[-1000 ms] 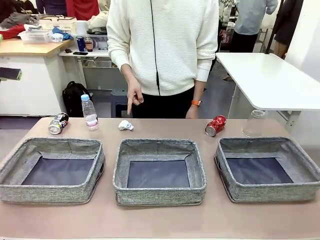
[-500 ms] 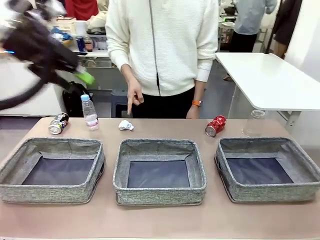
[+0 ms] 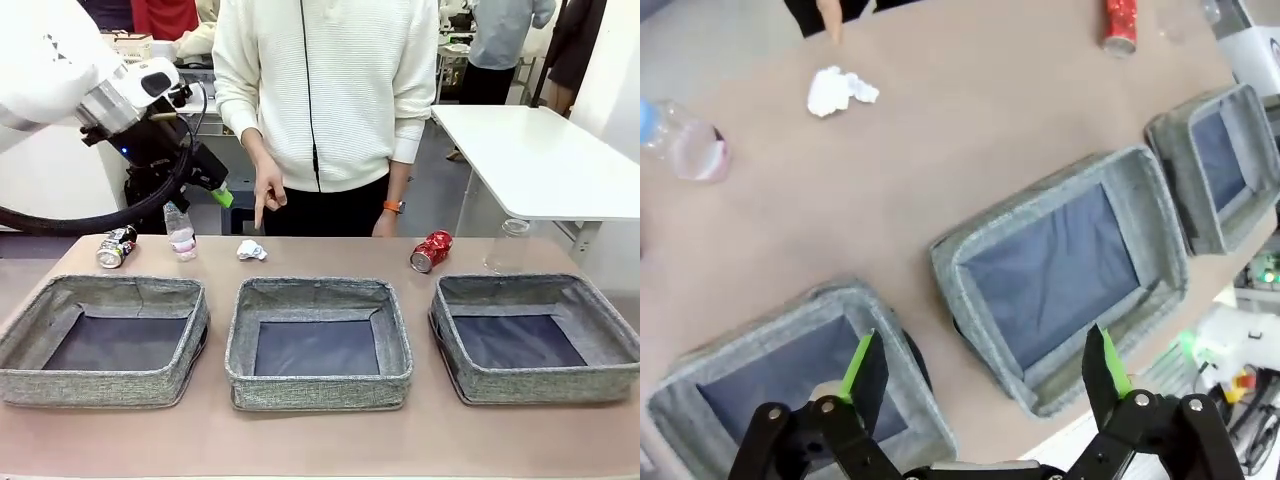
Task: Sort the waste into the appropriate baskets.
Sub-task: Pick up the waste item pointed out by the person.
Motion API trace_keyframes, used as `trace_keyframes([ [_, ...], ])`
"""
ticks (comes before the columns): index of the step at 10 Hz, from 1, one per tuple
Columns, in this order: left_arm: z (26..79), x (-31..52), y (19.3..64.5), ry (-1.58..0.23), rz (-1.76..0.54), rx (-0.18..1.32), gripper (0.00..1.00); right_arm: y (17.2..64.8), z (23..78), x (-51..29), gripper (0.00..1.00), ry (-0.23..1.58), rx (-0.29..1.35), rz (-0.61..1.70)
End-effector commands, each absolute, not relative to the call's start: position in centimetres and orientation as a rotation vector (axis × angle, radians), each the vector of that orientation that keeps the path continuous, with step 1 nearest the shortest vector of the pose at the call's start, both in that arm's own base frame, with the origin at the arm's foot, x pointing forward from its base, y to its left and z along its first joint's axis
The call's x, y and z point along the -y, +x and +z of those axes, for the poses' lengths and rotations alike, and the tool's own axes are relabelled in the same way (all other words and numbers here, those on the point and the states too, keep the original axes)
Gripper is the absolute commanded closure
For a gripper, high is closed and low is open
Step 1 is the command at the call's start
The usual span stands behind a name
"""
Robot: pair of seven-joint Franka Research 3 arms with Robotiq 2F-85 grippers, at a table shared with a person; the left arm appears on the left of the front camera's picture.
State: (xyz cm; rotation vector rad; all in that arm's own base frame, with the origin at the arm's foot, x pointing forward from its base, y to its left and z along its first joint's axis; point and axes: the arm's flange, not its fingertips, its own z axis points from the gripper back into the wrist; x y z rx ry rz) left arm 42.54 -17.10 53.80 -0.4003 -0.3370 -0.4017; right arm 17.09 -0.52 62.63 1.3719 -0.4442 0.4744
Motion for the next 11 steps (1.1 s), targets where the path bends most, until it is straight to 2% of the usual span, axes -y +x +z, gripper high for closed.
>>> trace_keyframes([
  [1,55.6,16.8,40.6,-0.374,-0.421,0.339,0.0,17.3,63.0,0.4,0.0,1.385,0.467,0.502],
  [2,53.8,17.1,42.5,-0.4,-0.402,0.337,0.0,17.3,63.0,0.4,0.0,1.385,0.467,0.502],
  [3,53.6,18.1,42.0,-0.356,-0.276,0.23,0.0,17.3,63.0,0.4,0.0,1.385,0.467,0.502],
  [4,53.2,20.5,44.3,-0.262,-0.176,0.136,0.0,17.3,63.0,0.4,0.0,1.385,0.467,0.502],
  [6,52.0,24.1,50.8,-0.081,0.069,0.085,0.0,17.3,63.0,0.4,0.0,1.385,0.467,0.502],
  [7,50.8,25.1,53.5,-0.074,0.082,0.059,0.0,17.3,63.0,0.4,0.0,1.385,0.467,0.502],
  [11,44.2,26.5,61.1,0.053,0.113,0.166,0.0,17.3,63.0,0.4,0.0,1.385,0.467,0.502],
])
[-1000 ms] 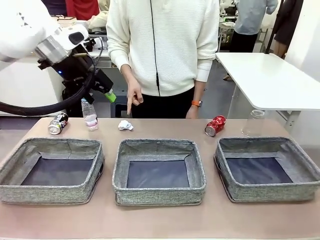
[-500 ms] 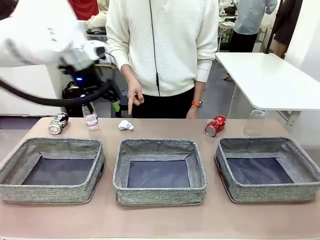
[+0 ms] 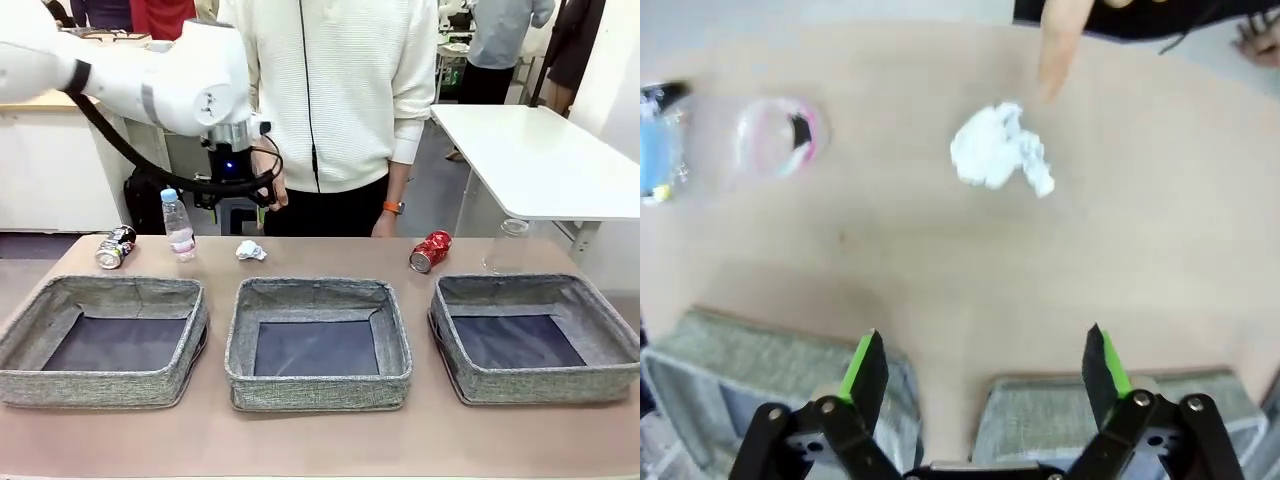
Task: Sort the waste into the appropriate baskets.
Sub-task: Pick up the waste item pointed out by the person.
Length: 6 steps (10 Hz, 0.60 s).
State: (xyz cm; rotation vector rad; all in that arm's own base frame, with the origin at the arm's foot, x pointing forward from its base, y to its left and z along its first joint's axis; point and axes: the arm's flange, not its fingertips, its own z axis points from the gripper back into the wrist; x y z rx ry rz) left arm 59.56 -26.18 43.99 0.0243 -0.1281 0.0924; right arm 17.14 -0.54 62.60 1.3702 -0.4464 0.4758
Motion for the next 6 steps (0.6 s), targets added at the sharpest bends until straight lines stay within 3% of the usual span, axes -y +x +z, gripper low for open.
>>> trace_keyframes([
  [1,42.1,26.3,62.2,0.042,0.147,0.197,0.0,17.3,63.0,0.4,0.0,1.385,0.467,0.502],
  [2,40.5,25.7,63.1,0.022,0.219,0.229,0.0,17.3,63.0,0.4,0.0,1.385,0.467,0.502],
  [3,41.3,25.1,63.3,-0.037,0.221,0.128,0.0,17.3,63.0,0.4,0.0,1.385,0.467,0.502],
  [6,40.0,25.3,63.4,0.006,0.175,0.164,0.0,17.3,63.0,0.4,0.0,1.385,0.467,0.502],
])
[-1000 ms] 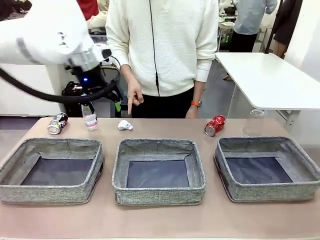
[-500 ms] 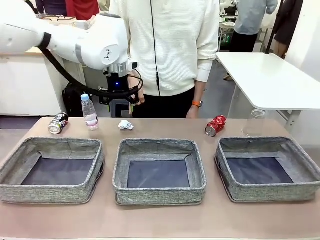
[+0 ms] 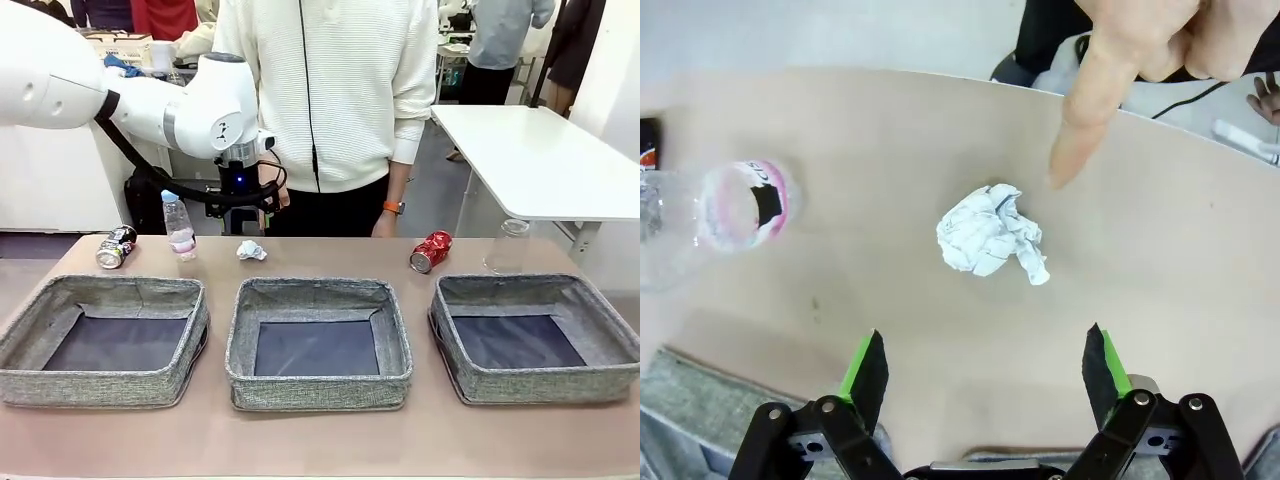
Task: Sort the waste into the appropriate baskets.
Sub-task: Pick up the waste item pointed out by the person.
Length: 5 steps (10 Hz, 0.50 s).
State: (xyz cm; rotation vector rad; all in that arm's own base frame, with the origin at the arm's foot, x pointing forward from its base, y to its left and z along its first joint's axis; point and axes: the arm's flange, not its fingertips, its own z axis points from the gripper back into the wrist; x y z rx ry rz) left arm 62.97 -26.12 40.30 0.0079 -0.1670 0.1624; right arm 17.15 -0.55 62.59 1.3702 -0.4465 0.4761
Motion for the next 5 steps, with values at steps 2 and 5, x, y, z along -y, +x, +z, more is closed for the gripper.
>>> trace_keyframes([
  [2,38.7,25.3,65.4,-0.038,0.024,0.14,0.0,17.3,63.0,0.4,0.0,1.385,0.467,0.502],
  [5,36.6,25.3,65.8,-0.016,0.017,0.12,0.0,17.3,63.0,0.4,0.0,1.385,0.467,0.502],
])
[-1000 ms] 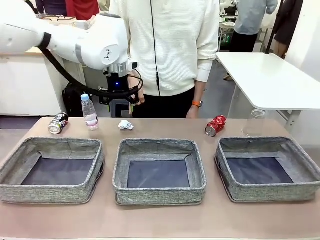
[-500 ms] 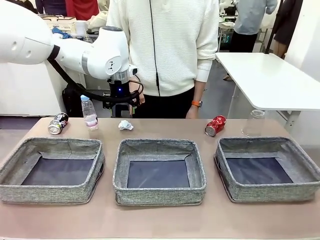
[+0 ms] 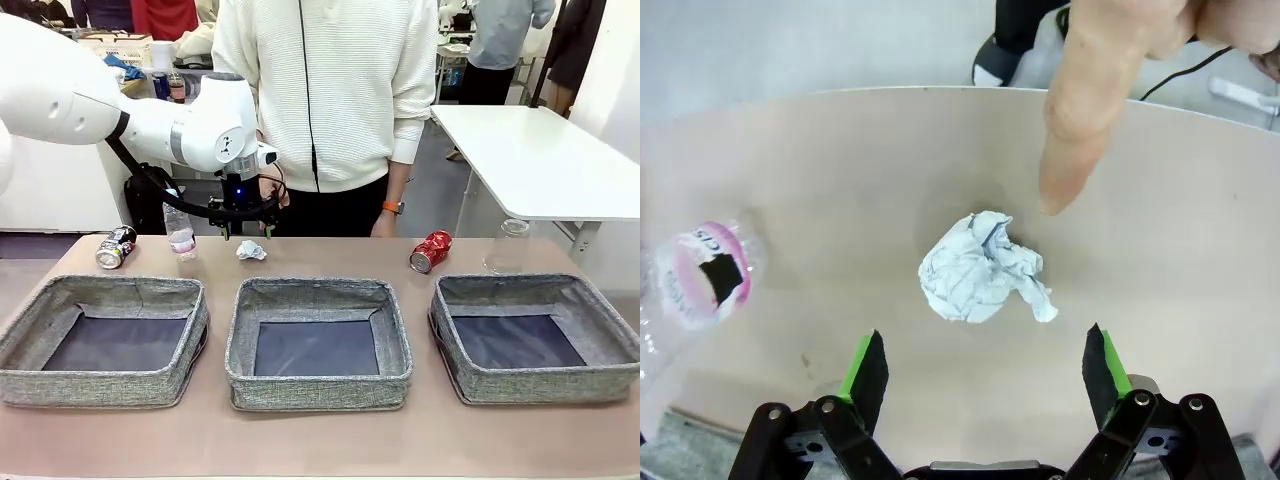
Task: Sort the waste into the appropriate baskets.
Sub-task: Pick up the waste item pointed out by the person.
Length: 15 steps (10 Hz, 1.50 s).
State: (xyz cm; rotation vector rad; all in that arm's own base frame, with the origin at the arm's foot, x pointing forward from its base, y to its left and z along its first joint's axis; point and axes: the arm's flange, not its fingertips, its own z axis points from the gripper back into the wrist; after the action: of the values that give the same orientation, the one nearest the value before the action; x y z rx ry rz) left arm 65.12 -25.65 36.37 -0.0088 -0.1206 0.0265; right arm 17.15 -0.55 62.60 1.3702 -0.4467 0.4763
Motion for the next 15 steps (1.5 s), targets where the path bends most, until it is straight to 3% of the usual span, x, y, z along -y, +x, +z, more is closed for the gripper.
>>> trace_keyframes([
  [1,35.7,25.4,65.9,-0.009,0.025,0.15,0.0,17.3,63.0,0.4,0.0,1.385,0.467,0.502],
  [5,32.8,25.3,66.4,0.034,0.037,0.071,0.0,17.3,63.0,0.4,0.0,1.385,0.467,0.502],
  [11,32.2,24.9,66.8,-0.017,0.061,0.116,0.0,17.3,63.0,0.4,0.0,1.385,0.467,0.502],
  [12,32.1,24.9,67.0,-0.001,0.058,0.13,0.6,17.3,63.0,0.4,0.0,1.385,0.467,0.502],
  [13,32.1,24.9,66.9,-0.005,0.057,0.142,0.59,17.3,63.0,0.4,0.0,1.385,0.467,0.502],
  [14,32.1,24.9,66.9,-0.002,0.058,0.144,1.0,17.3,63.0,0.4,0.0,1.385,0.467,0.502],
  [15,32.0,24.8,66.9,-0.006,0.058,0.139,1.0,17.3,63.0,0.4,0.0,1.385,0.467,0.502],
])
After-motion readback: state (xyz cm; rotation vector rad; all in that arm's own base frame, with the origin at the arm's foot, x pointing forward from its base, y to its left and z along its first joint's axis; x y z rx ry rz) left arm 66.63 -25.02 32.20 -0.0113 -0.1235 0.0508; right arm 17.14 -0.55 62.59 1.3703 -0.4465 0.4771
